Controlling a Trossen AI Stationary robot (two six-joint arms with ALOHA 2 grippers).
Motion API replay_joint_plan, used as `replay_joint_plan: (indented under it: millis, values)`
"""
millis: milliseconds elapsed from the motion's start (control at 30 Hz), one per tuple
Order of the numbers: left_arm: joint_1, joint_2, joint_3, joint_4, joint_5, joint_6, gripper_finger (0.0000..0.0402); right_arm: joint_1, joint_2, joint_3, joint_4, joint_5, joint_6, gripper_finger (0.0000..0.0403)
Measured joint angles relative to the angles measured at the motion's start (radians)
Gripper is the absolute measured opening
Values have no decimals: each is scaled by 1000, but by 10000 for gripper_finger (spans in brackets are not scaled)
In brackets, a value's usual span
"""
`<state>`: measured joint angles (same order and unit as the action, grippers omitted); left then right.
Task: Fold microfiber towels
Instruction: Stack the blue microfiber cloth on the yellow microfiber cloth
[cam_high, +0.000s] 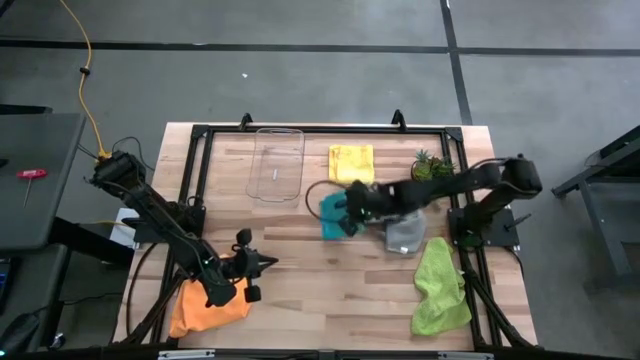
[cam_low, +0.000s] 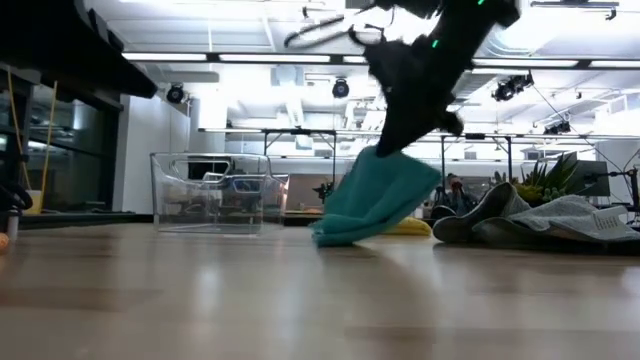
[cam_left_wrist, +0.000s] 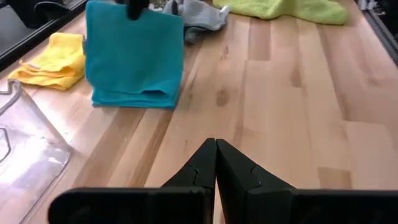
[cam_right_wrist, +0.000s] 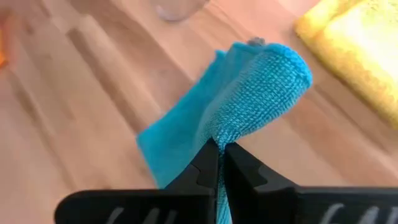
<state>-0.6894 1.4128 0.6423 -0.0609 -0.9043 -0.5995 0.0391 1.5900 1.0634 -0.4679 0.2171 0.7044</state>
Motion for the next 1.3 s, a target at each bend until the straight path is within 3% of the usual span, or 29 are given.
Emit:
replay_joint_plan:
  millis: [300, 600, 900, 1167, 1300]
  values:
    - [9, 0, 0, -12, 3, 0, 0, -277, 14, 0, 89, -149, -200, 0]
    - [9, 1, 0, -17, 3, 0, 0, -455, 55, 1, 316, -277, -234, 0]
    - [9, 1, 0, -23, 8, -11, 0, -546, 107, 1, 363, -230, -205, 0]
    - [9, 1, -25, -15, 16, -50, 0, -572, 67, 1, 202, -215, -212, 0]
    - [9, 1, -28, -26, 26, -79, 0, -581, 27, 1, 115, -159, -214, 0]
